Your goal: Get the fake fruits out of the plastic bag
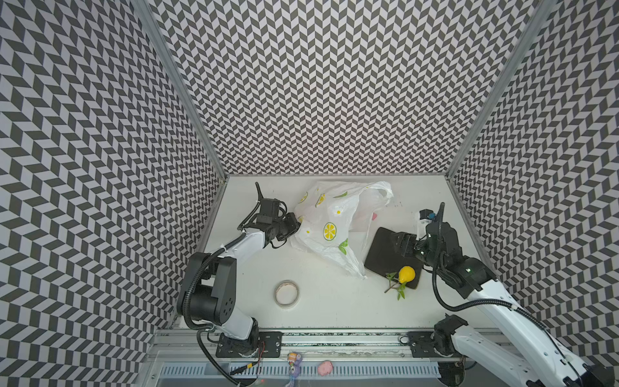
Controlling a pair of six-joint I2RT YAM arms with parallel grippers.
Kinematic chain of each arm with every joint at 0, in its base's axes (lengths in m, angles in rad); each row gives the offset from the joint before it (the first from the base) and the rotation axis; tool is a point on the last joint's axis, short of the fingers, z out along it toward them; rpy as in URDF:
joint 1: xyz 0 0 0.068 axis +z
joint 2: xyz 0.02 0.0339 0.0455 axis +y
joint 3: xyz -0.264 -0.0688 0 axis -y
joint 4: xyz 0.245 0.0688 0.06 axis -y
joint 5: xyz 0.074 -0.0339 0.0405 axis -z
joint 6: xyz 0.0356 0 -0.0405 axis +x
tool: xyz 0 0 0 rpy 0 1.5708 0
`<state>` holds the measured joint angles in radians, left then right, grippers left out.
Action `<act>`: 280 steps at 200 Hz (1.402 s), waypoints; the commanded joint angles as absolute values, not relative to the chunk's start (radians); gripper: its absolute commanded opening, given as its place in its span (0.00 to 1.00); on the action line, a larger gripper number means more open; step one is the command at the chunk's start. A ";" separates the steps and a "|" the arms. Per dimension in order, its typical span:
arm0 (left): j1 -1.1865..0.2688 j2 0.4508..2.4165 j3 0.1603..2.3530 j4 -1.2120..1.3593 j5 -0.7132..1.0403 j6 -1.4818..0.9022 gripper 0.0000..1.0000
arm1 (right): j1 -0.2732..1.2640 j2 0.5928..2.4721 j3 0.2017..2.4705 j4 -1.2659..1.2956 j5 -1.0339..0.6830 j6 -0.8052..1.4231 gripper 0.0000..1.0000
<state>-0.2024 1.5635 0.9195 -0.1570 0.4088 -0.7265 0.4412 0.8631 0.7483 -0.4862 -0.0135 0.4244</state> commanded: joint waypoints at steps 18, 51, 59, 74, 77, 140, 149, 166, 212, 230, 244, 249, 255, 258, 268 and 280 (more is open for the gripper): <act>-0.197 1.569 0.940 -0.145 0.411 -0.712 0.00 | 0.561 0.930 0.779 -0.288 -0.119 0.209 0.67; -0.196 1.574 0.945 -0.145 0.409 -0.712 0.00 | 0.600 1.030 0.770 -0.156 -0.091 0.163 0.63; -0.197 1.578 0.950 -0.149 0.407 -0.709 0.00 | 0.611 1.051 0.770 -0.130 -0.080 0.151 0.62; -0.197 1.582 0.957 -0.156 0.403 -0.703 0.00 | 0.628 1.088 0.768 -0.079 -0.077 0.124 0.61; -0.197 1.583 0.958 -0.155 0.402 -0.703 0.00 | 0.630 1.095 0.766 -0.069 -0.080 0.120 0.61; -0.197 1.595 0.975 -0.184 0.387 -0.691 0.00 | 0.653 1.239 0.750 0.061 -0.111 -0.007 0.60; -0.198 1.597 0.984 -0.195 0.384 -0.686 0.00 | 0.653 1.257 0.758 0.066 -0.108 -0.015 0.59; -0.198 1.598 0.992 -0.201 0.377 -0.680 0.00 | 0.653 1.290 0.763 0.089 -0.107 -0.033 0.57; -0.198 1.602 1.017 -0.222 0.357 -0.675 0.00 | 0.655 1.355 0.725 0.130 -0.044 -0.087 0.50; -0.197 1.607 1.025 -0.222 0.348 -0.675 0.00 | 0.655 1.323 0.680 0.156 -0.058 -0.098 0.51; -0.197 1.618 1.037 -0.227 0.349 -0.675 0.00 | 0.654 1.298 0.645 0.183 -0.071 -0.095 0.51; -0.196 1.620 1.040 -0.229 0.349 -0.673 0.00 | 0.655 1.296 0.636 0.191 -0.071 -0.091 0.51; -0.196 1.623 1.045 -0.230 0.348 -0.673 0.00 | 0.655 1.300 0.630 0.195 -0.072 -0.085 0.51; -0.197 1.626 1.048 -0.231 0.348 -0.674 0.00 | 0.655 1.302 0.630 0.197 -0.071 -0.083 0.51; -0.196 1.627 1.053 -0.234 0.346 -0.675 0.00 | 0.655 1.323 0.634 0.202 -0.079 -0.076 0.51; -0.196 1.625 1.061 -0.241 0.339 -0.673 0.01 | 0.655 1.354 0.642 0.228 -0.091 -0.061 0.51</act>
